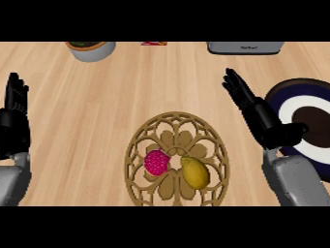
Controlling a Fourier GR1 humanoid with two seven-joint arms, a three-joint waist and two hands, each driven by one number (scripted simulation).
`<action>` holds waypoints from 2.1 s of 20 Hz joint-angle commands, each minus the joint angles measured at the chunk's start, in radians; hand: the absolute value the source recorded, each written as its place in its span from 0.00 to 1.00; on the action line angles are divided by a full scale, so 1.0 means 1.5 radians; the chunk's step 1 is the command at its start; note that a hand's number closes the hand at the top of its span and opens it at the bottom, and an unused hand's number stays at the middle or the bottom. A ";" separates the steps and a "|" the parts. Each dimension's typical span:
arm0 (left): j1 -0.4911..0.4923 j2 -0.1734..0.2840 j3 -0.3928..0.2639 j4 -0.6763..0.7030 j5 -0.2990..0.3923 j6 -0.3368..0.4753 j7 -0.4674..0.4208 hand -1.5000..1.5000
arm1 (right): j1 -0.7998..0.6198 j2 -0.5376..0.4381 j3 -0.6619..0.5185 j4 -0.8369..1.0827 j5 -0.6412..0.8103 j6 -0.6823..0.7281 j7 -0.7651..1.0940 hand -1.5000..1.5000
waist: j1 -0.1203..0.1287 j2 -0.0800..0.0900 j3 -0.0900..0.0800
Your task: Pick the lemon from the placemat and place it in the plate
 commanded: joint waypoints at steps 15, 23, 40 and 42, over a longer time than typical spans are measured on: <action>0.071 -0.082 -0.130 0.012 0.019 -0.075 0.171 0.50 | 0.049 0.006 0.128 0.017 -0.013 0.185 -0.178 0.00 | 0.017 0.037 0.009; 0.067 -0.074 -0.144 -0.018 0.000 -0.071 0.234 0.50 | -0.028 -0.135 0.206 0.070 0.199 0.312 -0.430 0.00 | 0.011 0.022 0.005; 0.101 -0.071 -0.125 -0.057 -0.008 -0.083 0.236 0.50 | -0.199 -0.176 0.316 -0.007 0.437 0.369 -0.218 0.00 | 0.006 0.021 0.003; 0.104 -0.064 -0.103 -0.046 0.004 -0.103 0.215 0.50 | -0.197 -0.187 0.297 -0.027 0.443 0.397 -0.210 0.00 | 0.002 0.021 0.003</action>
